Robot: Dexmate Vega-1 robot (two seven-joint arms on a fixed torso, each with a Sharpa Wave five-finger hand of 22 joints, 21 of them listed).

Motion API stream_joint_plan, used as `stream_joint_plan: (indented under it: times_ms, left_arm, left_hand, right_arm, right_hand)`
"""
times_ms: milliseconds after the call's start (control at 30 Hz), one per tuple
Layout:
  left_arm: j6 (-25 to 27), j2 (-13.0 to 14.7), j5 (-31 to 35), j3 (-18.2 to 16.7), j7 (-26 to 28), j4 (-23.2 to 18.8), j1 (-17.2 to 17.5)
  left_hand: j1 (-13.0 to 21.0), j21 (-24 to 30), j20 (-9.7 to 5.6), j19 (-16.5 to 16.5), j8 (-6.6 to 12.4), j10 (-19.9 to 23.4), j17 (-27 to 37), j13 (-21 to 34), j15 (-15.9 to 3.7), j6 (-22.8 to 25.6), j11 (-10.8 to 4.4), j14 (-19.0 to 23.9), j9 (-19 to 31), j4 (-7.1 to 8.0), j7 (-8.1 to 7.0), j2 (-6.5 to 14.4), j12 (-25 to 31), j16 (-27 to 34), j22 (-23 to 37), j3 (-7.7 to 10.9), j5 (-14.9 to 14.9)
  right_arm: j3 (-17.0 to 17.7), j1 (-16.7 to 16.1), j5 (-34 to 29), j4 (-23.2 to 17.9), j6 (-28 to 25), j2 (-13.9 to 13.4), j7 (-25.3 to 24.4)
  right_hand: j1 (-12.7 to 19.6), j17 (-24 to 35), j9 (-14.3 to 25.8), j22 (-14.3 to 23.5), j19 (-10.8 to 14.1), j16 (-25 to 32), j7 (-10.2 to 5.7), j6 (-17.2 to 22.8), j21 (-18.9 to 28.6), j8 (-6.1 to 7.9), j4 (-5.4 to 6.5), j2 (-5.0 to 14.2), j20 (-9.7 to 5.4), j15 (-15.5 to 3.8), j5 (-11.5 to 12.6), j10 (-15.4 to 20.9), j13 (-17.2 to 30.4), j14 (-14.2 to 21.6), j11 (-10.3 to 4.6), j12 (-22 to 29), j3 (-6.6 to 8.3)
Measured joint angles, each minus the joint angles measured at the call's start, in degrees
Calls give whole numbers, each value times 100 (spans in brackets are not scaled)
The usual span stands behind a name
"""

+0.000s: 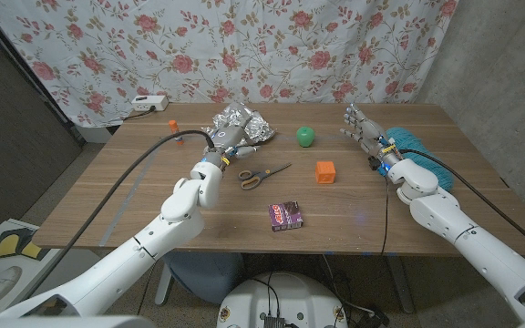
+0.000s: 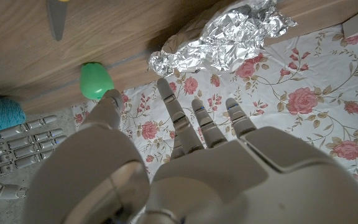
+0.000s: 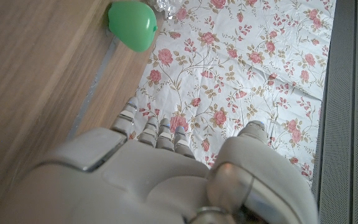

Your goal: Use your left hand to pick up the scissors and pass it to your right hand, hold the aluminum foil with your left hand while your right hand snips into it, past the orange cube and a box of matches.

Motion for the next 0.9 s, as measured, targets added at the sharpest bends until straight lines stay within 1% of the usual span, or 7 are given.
stream_joint_plan:
  times_ms: [67, 167, 333, 433, 600, 767, 900]
  left_arm:
    - [29, 6, 29, 11, -62, -15, -13]
    - [64, 13, 42, 15, -149, -33, -21]
    - [110, 16, 80, 25, -251, -53, -40]
    - [170, 18, 187, 75, -321, -54, -69]
    - [258, 12, 401, 220, -399, 0, -133]
    - [286, -16, 488, 294, -435, 58, -177]
    - [306, -41, 575, 369, -440, 117, -216]
  left_hand:
    - [15, 0, -1, -1, 0, 0, 0, 4, 0, -1, 0, 0, 0, 0, 15, 15, 0, 0, 0, 58, 22]
    - [108, 0, 30, -31, 0, 0, 0, 30, 0, -1, 0, 0, 0, -4, 15, 108, 0, -22, 0, 140, 46]
    - [151, -29, 42, -43, -32, -130, 0, 70, 43, -84, 40, -44, 0, 20, -5, 64, 0, -66, 0, 189, 66]
    - [148, -32, 53, -53, -52, -168, 19, 84, 63, -115, 40, -64, 0, 23, -36, 61, 0, -66, 0, 193, 66]
    - [34, -32, 52, -52, -51, -168, 53, 132, 63, -115, 40, -64, 1, 65, -37, -53, 0, -66, 0, 150, 66]
    - [27, -32, 51, -52, -51, -122, 53, 161, 31, -98, 20, -32, 1, 65, -10, -60, 43, -65, 0, 151, 65]
    - [27, -32, 51, -51, -51, -90, 53, 189, -10, -165, -12, 10, 1, 65, 56, -59, 64, -65, 0, 150, 66]
  right_arm:
    - [0, 0, -2, -2, -3, -2, 0]
    - [0, 0, -9, -3, -9, -8, 3]
    - [0, 3, -17, -11, -14, -15, 9]
    - [0, 5, -20, -14, -15, -18, 15]
    - [-1, 12, -29, -14, -15, -30, 35]
    - [-1, 13, -27, -3, -14, -35, 57]
    - [0, 14, -26, 16, 0, -53, 82]
  right_hand:
    - [34, 0, 0, 0, -24, 0, 0, 1, 0, 0, -4, 34, -23, 19, 0, -10, 0, -31, -10, 0, 9]
    - [68, 0, 0, 0, -45, 0, 0, 1, 0, 0, -14, 8, -3, 24, 0, -23, 0, -36, -22, 0, 45]
    - [120, 0, 0, 0, -45, 0, -20, -20, 0, 0, -38, 15, -3, 24, 0, -22, 0, -36, -22, 0, 69]
    - [131, 0, 0, 0, -44, 0, -20, -20, 0, 0, -62, 8, -3, 24, 1, -22, 0, -36, -22, 0, 93]
    - [196, 0, 0, 0, -65, 0, -20, -20, 0, 0, -93, 45, 18, 24, 1, -22, 0, -36, -21, 0, 124]
    - [249, 0, 0, 0, -65, 0, -20, -20, 0, 0, -117, 38, 18, 24, 1, -31, 0, -36, -32, 0, 148]
    - [302, 0, 0, 0, -86, 0, -51, -51, 0, 0, -141, 46, -3, 24, 1, -41, 0, -36, -41, 0, 172]
